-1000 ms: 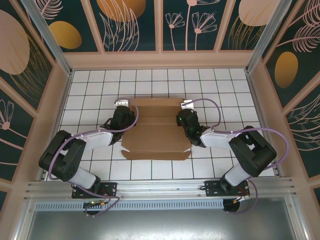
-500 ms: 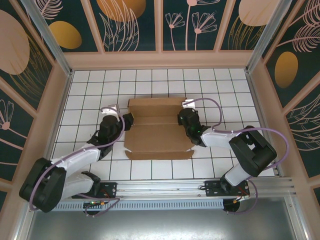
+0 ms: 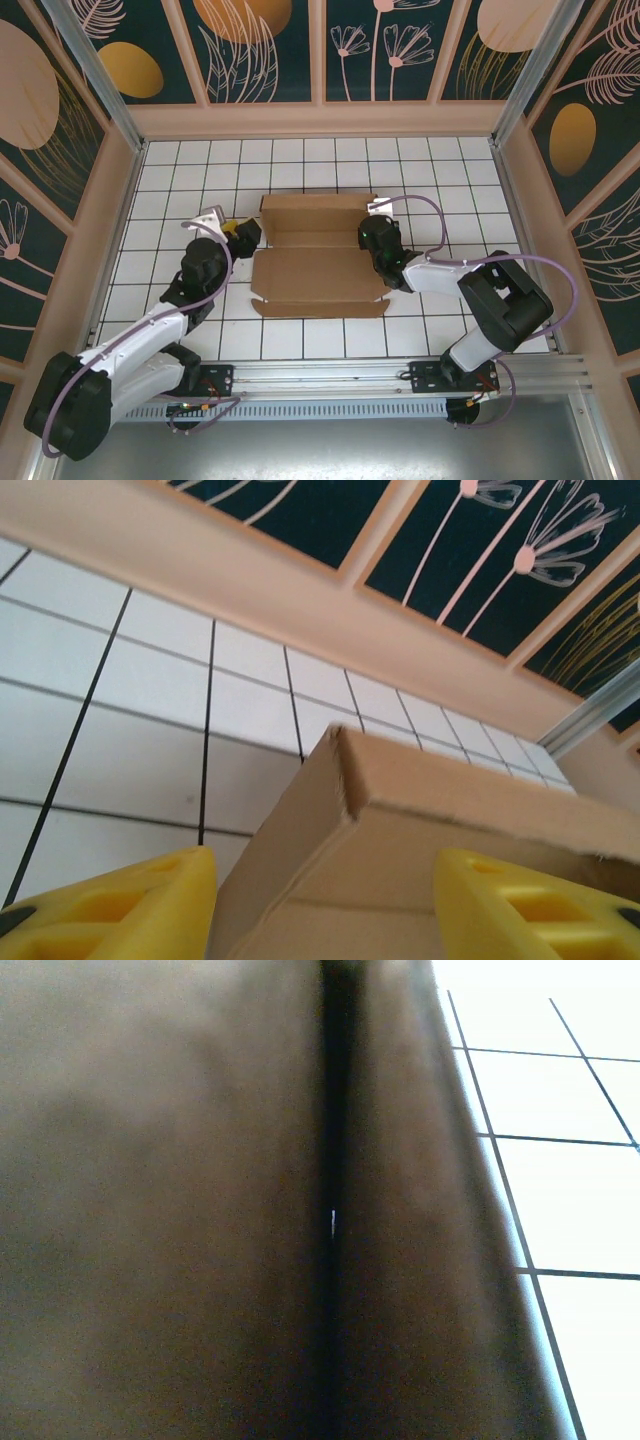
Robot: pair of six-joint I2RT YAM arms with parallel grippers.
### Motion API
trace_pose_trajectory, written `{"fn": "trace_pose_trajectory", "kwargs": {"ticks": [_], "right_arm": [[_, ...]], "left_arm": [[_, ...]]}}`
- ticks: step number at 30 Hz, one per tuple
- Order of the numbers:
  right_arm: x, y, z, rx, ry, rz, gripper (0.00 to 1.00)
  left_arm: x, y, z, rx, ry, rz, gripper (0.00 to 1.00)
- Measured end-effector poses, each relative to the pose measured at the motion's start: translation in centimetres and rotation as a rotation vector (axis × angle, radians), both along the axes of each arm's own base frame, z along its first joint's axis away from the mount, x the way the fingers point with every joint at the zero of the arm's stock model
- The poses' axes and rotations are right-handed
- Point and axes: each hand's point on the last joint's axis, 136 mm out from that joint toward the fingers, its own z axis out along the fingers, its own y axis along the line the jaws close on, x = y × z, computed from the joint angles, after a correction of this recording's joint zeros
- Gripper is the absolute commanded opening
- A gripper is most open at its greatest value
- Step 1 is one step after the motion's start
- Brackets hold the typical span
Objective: Fold the paper box
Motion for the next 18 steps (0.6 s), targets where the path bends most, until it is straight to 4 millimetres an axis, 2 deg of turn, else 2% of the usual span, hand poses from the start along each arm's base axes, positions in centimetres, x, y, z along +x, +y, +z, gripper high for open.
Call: {"fn": "trace_pose_trajectory", "kwargs": {"ticks": [3,5,6,9,12,18], "right_arm": [[0.0,0.1,-0.1,0.002,0.003,0.007,0.01],[0.0,0.2,-0.2,0.005,0.012,0.015,0.01],[-0.1,0.3,-0.2,0.005,0.017,0.019,0.01],[0.0,0.5,-0.2,0.006,0.026,0.028,0.00],[0.0,0.6,-0.2,0.006,0.034,0.036,0.00],[0.0,0.6,-0.4,0.008,0.041,0.040,0.00]], "left_arm": [[1.0,-0.5,1.5,0.013,-0.024,-0.005,0.51],[1.0,-0.9,1.3,0.035,-0.025,-0.029,0.39],[1.0,-1.2,0.8,0.056,-0.019,-0.046,0.38],[1.0,-1.5,-1.5,0.122,0.026,-0.071,0.40],[1.0,-1.0,-4.5,0.200,0.090,-0.064,0.46],[1.3,-1.1,-8.6,0.285,0.180,-0.077,0.50]]}}
